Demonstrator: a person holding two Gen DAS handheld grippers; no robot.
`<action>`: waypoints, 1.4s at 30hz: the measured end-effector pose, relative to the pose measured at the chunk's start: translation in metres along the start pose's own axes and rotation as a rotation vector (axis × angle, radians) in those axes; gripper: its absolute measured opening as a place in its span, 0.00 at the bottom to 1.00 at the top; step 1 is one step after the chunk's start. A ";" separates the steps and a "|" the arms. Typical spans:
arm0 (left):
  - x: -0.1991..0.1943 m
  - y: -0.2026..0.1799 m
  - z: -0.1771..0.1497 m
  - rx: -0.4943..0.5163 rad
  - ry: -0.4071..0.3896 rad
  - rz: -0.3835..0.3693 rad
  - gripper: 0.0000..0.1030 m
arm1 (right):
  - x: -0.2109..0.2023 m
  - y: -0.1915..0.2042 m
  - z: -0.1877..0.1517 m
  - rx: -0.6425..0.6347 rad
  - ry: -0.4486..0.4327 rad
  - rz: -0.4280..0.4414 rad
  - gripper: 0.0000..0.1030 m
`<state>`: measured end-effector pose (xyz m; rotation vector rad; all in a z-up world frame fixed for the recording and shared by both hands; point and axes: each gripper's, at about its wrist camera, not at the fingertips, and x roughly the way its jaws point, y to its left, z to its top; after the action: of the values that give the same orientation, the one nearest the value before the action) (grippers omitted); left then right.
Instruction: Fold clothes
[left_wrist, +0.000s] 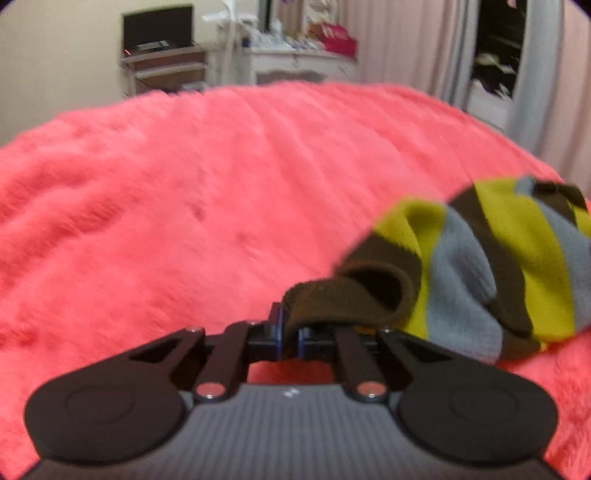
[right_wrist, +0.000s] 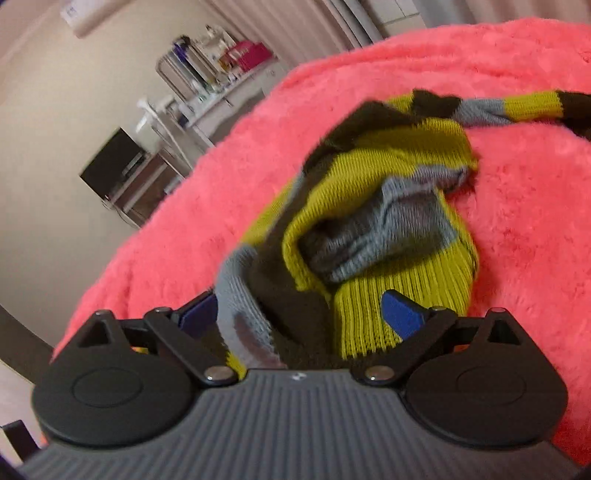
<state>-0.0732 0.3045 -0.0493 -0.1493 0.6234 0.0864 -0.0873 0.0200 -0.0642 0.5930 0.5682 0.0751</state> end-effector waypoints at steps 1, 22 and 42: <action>-0.006 0.003 0.002 -0.002 -0.010 0.013 0.08 | 0.004 0.005 -0.003 -0.010 0.005 0.006 0.95; -0.086 0.046 0.089 -0.122 -0.096 0.074 0.08 | -0.011 0.201 -0.052 -0.583 0.159 0.164 0.17; -0.069 0.030 0.124 0.071 -0.030 0.078 0.77 | -0.143 0.165 -0.058 -0.781 -0.045 0.004 0.62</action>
<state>-0.0617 0.3521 0.0870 -0.0553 0.6015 0.1412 -0.2234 0.1543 0.0552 -0.1640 0.4470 0.2716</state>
